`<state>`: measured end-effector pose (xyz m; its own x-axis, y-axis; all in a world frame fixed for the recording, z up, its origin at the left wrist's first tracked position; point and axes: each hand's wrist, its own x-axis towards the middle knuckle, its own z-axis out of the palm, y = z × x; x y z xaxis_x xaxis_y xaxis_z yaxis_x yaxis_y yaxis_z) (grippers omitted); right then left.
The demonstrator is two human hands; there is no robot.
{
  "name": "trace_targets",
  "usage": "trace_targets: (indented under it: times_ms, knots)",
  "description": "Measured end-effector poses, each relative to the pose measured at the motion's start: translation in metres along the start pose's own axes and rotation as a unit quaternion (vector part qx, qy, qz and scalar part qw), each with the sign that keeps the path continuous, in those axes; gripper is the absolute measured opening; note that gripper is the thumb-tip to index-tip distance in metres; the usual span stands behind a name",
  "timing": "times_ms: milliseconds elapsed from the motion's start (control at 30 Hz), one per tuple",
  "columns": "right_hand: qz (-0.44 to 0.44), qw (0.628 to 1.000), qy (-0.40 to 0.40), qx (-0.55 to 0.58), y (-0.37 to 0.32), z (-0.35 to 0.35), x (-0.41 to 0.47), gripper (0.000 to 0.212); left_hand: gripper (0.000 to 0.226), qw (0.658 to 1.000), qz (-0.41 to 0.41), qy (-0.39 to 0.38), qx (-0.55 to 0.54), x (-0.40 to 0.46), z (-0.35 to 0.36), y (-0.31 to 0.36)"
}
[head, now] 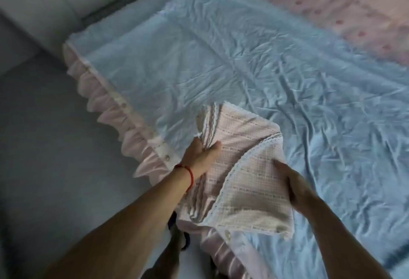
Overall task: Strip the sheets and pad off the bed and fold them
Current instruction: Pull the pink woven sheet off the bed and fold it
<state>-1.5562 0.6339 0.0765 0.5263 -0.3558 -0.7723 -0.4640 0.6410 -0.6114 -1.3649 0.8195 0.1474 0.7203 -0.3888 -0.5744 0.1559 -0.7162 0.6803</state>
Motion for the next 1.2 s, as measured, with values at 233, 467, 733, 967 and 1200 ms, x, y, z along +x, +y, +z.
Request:
trace_targets:
  times_ms: [233,467,733,967,1200]
  knots:
    - [0.014,0.953,-0.224,-0.204,0.040,0.189,-0.107,0.050,0.039,0.928,-0.100,0.144,-0.328,-0.193,-0.148,-0.195]
    - [-0.022,0.797,-0.396,-0.456,0.140,0.401,-0.188,0.061,0.075,0.779,-0.171,0.294,-0.526,-0.373,-0.189,-0.383]
    - [-0.037,0.599,-0.504,-0.622,0.342,0.558,-0.284,0.092,0.084,0.555,-0.176,0.351,-0.734,-0.519,-0.148,-0.549]
    - [0.020,0.416,-0.529,-0.739,0.473,0.609,-0.298,0.062,0.072,0.385,-0.217,0.402,-0.802,-0.553,-0.075,-0.597]
    - [0.129,0.312,-0.487,-0.805,0.571,0.636,-0.236,0.065,0.076,0.281,-0.280,0.427,-0.813,-0.525,-0.048,-0.621]
